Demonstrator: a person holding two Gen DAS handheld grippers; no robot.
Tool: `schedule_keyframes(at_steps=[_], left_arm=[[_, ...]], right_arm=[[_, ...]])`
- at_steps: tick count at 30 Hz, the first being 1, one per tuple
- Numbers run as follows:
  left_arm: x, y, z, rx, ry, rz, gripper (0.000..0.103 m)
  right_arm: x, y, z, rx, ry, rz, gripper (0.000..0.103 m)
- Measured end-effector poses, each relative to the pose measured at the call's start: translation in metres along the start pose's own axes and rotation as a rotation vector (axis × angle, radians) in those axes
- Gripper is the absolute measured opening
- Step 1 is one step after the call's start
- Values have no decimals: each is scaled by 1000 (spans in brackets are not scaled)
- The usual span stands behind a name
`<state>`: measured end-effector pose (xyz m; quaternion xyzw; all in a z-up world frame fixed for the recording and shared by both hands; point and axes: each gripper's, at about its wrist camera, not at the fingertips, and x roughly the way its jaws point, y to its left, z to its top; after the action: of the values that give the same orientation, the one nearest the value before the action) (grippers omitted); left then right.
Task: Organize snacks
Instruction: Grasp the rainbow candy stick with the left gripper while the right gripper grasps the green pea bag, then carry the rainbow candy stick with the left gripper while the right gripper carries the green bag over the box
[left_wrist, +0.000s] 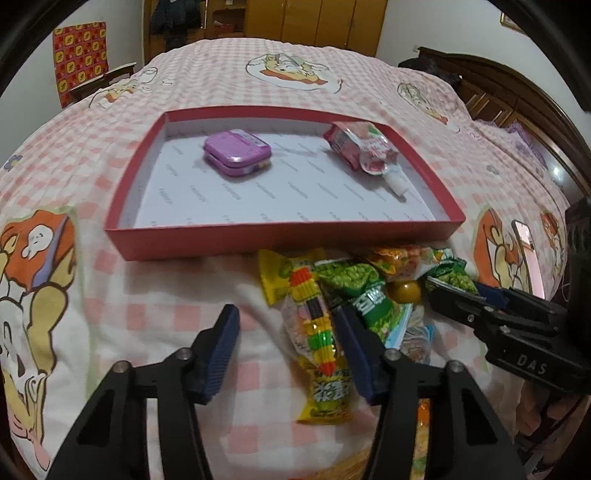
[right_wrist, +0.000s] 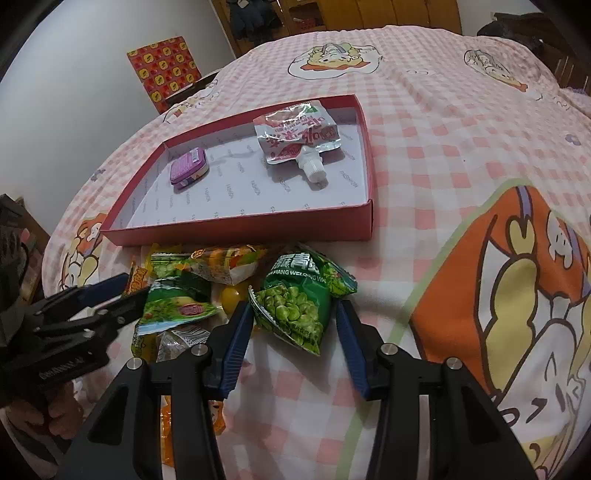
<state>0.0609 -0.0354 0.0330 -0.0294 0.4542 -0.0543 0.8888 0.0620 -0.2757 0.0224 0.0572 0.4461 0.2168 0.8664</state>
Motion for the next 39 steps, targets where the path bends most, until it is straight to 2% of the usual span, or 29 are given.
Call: schedule_keyframes(at_steps=[9,13,15,20,25,32,35,37,39], left_arm=[[12,-8,-4,32,-6,39,53],[7,-7,-6,37,-29,26,30],[4,-6,-6,30,-33,16,27],[-4,4,-6,-14,-35,-31,24],[-13,12,-6,-39,-42,-41,23],[-24,20,-9,-71,-50,-64,23],[-30,22,-9,-76,-61,-67,23],[-32,23,-9,-77,-67,-68,23],[-35,24,-9,-80,-72,-69,23]], right_arm=[[6,-5,-4,16,25,8,48],[7,-6,-3,19,29,9,49],[7,-6,-3,29,32,14,49],[7,-7,-1,48,34,22,51],[9,-7,1,76,34,45,62],[11,-9,0,117,15,45,63],[10,-12,0,130,15,30,54],[8,-13,-1,122,14,6,44],[6,-14,-2,123,10,10,42]])
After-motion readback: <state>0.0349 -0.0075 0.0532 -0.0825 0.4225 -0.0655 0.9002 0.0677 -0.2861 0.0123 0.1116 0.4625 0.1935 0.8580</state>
